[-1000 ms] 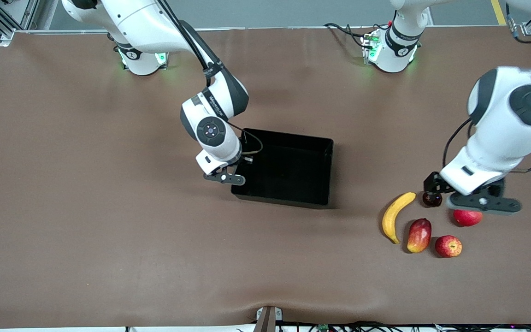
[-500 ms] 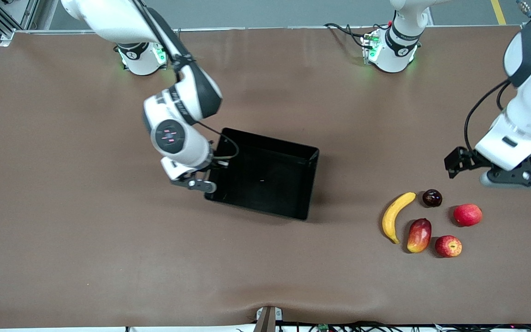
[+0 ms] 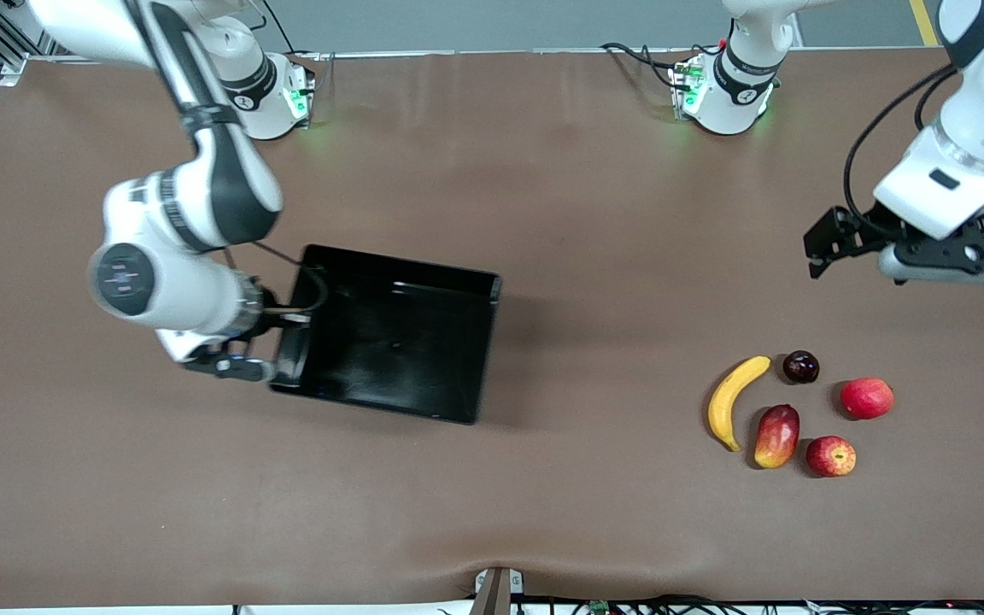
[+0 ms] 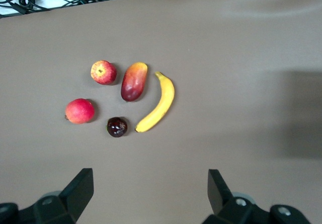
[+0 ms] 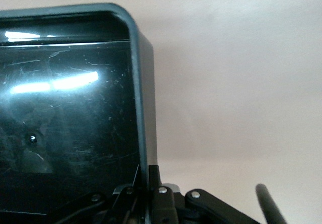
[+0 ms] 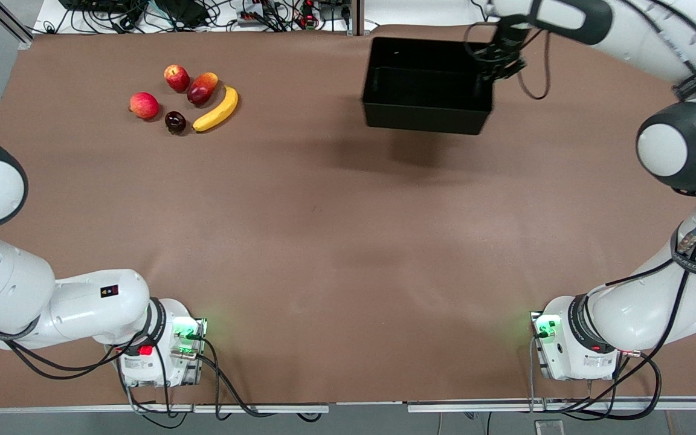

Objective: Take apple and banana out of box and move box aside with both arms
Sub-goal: 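Drag the black tray away with the right gripper while the left gripper withdraws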

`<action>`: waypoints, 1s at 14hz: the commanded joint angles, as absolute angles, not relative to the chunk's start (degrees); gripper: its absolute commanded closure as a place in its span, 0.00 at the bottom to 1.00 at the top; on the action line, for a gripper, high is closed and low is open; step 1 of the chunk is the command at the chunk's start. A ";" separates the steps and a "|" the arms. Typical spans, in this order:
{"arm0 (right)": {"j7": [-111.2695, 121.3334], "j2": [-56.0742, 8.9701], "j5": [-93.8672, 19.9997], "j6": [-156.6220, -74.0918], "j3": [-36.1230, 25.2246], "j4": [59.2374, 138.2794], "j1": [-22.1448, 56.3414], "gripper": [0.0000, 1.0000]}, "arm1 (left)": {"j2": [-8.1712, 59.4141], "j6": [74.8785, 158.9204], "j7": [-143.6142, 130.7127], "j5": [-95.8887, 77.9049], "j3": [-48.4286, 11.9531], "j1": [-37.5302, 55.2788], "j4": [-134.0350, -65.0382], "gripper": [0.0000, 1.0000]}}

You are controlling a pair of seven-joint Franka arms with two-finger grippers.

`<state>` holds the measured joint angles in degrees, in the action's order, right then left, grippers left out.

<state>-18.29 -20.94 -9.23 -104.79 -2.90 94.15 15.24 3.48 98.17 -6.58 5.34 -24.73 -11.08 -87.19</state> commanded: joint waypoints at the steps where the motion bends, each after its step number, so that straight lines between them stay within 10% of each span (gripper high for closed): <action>1: -8.83 -18.28 -8.70 -102.05 -1.67 94.75 7.59 1.00 | 0.01 94.06 -5.63 2.74 -16.99 -4.76 -88.51 0.00; 14: 9.83 -19.07 -1.85 -111.33 -1.67 105.18 -14.57 1.00 | -5.63 87.19 -7.20 -0.79 -7.91 -2.55 -92.37 0.00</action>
